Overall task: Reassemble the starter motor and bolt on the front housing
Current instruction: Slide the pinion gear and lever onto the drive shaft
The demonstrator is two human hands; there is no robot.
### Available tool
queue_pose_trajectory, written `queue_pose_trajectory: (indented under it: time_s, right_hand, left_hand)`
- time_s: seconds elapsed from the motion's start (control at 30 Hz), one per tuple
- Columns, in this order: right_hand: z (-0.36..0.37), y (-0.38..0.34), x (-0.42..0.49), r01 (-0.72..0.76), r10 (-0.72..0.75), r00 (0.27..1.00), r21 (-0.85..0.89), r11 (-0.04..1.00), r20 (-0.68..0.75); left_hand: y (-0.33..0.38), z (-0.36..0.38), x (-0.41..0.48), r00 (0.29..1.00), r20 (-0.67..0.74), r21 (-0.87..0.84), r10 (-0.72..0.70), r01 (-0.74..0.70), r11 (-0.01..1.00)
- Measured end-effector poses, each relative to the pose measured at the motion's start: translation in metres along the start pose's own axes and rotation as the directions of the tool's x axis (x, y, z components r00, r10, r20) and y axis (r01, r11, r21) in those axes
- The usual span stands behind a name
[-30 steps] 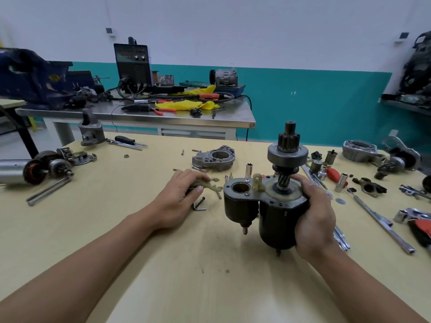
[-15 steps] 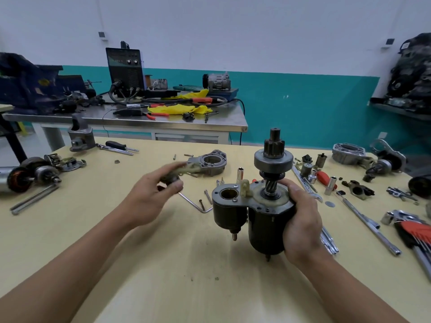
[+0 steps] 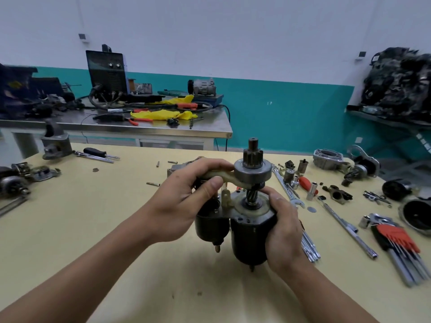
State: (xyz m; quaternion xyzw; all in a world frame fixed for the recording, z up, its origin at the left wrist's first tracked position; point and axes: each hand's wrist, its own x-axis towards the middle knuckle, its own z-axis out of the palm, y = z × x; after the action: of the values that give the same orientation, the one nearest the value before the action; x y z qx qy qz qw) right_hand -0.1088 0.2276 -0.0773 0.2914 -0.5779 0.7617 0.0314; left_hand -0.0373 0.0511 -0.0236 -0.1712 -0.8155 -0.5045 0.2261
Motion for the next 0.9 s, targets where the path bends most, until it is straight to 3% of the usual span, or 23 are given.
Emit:
queue_pose_trajectory:
  time_s: [0.13,0.33,0.67,0.73,0.9]
  right_hand:
    - [-0.001,0.000,0.000,0.024,-0.024,1.000,0.019,1.000,-0.004]
    - [-0.002,0.000,-0.001,0.017,-0.015,0.999,0.074,0.997,-0.033]
    - [-0.001,-0.001,0.000,-0.022,0.024,0.999,0.060,0.998,-0.040]
    - [-0.001,0.000,0.000,-0.029,0.030,0.999,0.065,0.997,-0.025]
    - [0.001,-0.001,0.000,-0.018,0.020,0.999,0.062,0.998,-0.035]
  left_hand:
    - [0.007,0.014,0.004,0.998,-0.051,-0.032,-0.022,0.021,0.999]
    - [0.019,0.027,0.010,0.993,-0.010,0.003,-0.114,0.114,0.993]
    - [0.017,0.021,-0.005,0.989,-0.146,0.046,0.000,0.007,0.999]
    - [0.014,0.025,-0.005,0.989,-0.146,-0.019,0.001,-0.004,1.000]
    - [0.002,0.032,-0.009,0.971,-0.205,-0.361,-0.122,0.041,0.931]
